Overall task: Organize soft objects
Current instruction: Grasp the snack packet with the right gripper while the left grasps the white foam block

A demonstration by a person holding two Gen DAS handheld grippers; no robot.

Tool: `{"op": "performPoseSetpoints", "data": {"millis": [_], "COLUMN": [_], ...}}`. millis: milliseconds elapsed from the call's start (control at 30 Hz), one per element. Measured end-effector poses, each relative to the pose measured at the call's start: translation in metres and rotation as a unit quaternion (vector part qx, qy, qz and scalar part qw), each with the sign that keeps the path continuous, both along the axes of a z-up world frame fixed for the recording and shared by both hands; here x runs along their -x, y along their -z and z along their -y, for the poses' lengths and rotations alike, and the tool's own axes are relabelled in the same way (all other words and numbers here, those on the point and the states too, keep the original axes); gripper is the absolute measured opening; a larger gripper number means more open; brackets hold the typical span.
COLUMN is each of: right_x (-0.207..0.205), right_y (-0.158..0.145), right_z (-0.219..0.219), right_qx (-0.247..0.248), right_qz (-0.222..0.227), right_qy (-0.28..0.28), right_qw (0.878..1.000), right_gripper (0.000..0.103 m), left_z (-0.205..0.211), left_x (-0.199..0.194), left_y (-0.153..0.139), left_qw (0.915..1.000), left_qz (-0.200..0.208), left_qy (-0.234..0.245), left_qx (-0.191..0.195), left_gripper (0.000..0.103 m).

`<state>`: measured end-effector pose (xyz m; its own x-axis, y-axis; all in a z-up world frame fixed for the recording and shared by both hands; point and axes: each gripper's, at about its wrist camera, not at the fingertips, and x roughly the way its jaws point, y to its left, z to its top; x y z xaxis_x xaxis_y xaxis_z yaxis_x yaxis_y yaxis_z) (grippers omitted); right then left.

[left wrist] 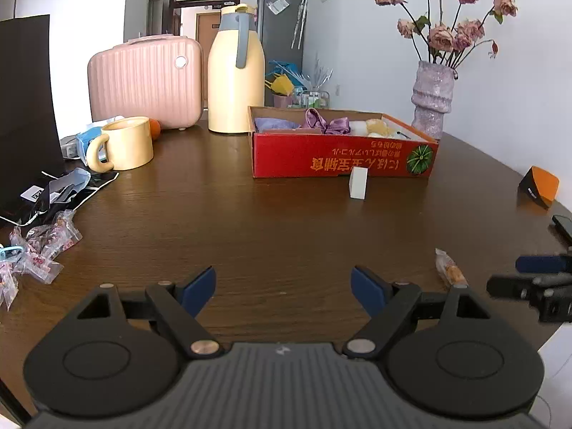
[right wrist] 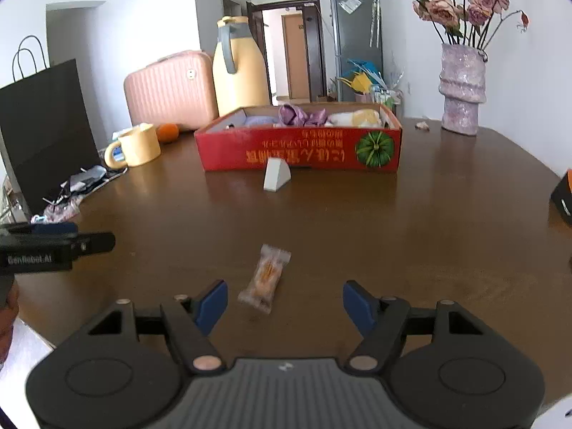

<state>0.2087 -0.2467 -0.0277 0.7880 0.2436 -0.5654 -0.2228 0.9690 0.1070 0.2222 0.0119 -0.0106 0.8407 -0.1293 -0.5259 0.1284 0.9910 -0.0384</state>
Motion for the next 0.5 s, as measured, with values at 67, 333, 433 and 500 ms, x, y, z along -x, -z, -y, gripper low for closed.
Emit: {"op": "performPoseSetpoints", "data": {"millis": [67, 333, 433, 500], "right_x": [0.005, -0.003, -0.015, -0.024], "right_y": [0.001, 0.004, 0.009, 0.014], "right_z": [-0.004, -0.012, -0.018, -0.024], "right_qx": [0.004, -0.006, -0.014, -0.017], "right_qz": [0.002, 0.0, 0.001, -0.003], "right_qy": [0.008, 0.011, 0.011, 0.013], "right_qw": [1.0, 1.0, 1.0, 1.0], "right_gripper": [0.07, 0.057, 0.053, 0.047], "left_z": [0.001, 0.008, 0.01, 0.014], "left_x": [0.0, -0.005, -0.011, -0.018], "left_y": [-0.001, 0.002, 0.006, 0.008], "left_qw": [1.0, 0.9997, 0.9997, 0.9997], "left_qz": [0.003, 0.003, -0.004, -0.008], "left_qy": [0.004, 0.019, 0.02, 0.02], "left_qx": [0.007, 0.012, 0.011, 0.011], "left_gripper": [0.085, 0.085, 0.085, 0.085]}}
